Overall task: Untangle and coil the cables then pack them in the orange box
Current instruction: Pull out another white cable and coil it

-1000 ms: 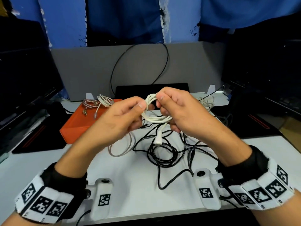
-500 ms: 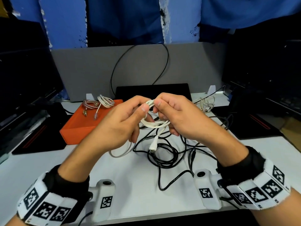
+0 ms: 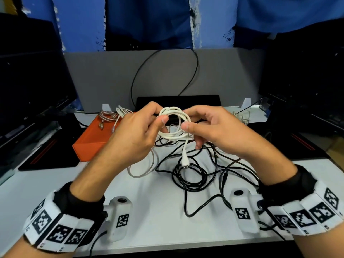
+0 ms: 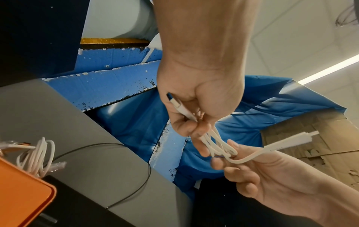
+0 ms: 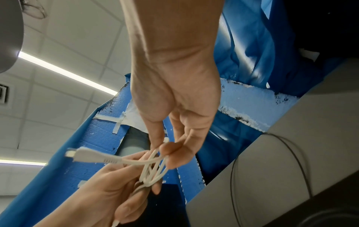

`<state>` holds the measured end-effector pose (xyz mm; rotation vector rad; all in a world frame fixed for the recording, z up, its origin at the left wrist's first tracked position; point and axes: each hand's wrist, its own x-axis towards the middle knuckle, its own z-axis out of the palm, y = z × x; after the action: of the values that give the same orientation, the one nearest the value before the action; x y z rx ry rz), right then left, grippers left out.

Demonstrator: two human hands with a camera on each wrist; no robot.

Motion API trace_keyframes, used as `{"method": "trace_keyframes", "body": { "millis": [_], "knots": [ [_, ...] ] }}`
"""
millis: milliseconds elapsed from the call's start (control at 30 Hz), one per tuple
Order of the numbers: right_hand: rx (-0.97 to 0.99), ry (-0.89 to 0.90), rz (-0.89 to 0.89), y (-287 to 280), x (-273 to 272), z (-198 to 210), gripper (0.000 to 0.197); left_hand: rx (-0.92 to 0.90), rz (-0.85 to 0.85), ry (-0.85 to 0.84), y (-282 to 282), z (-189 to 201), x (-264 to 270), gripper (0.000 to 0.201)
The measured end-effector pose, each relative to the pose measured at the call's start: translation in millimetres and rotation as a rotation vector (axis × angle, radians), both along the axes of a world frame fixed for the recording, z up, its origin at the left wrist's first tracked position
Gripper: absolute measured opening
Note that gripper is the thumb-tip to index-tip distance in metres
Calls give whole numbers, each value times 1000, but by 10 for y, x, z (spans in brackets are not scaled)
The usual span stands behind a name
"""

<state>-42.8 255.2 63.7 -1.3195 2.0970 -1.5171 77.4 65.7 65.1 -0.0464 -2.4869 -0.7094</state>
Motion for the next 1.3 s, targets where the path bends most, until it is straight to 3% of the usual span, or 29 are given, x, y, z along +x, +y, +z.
{"method": "trace_keyframes", "body": {
  "millis": [233,367,500,567,633,767,933,1067,1133,1233,1300],
  "knots": [
    [18,-193,133,46,-62,8,23,-39,21,7,12,-28,-19,15],
    [46,-199,185,77,-114,30,27,-32,8,-17,9,-1,1,14],
    [118,-1,106,165,-166,87,11,19,-44,-38,14,4,19,15],
    [163,155,-19,160,-176,84,6,65,-94,-43,30,-12,9,16],
    [77,220,-151,94,-177,35,8,115,-127,-49,53,-29,-8,16],
    [-287,-74,-188,-66,-139,-66,8,189,-152,-52,90,-23,-4,15],
    [-504,-424,-155,-152,-21,-51,15,216,-172,-58,129,-1,20,15],
    [-284,-218,-164,-138,-55,-98,31,219,-177,-54,137,5,26,16],
    [-240,-291,-60,-93,-106,-91,22,233,-161,-44,110,25,36,16],
    [-330,-461,94,-25,-139,-25,22,237,-134,-40,66,58,45,15],
    [-276,-248,62,13,-145,17,23,282,-126,-39,38,72,38,15]
  ]
}}
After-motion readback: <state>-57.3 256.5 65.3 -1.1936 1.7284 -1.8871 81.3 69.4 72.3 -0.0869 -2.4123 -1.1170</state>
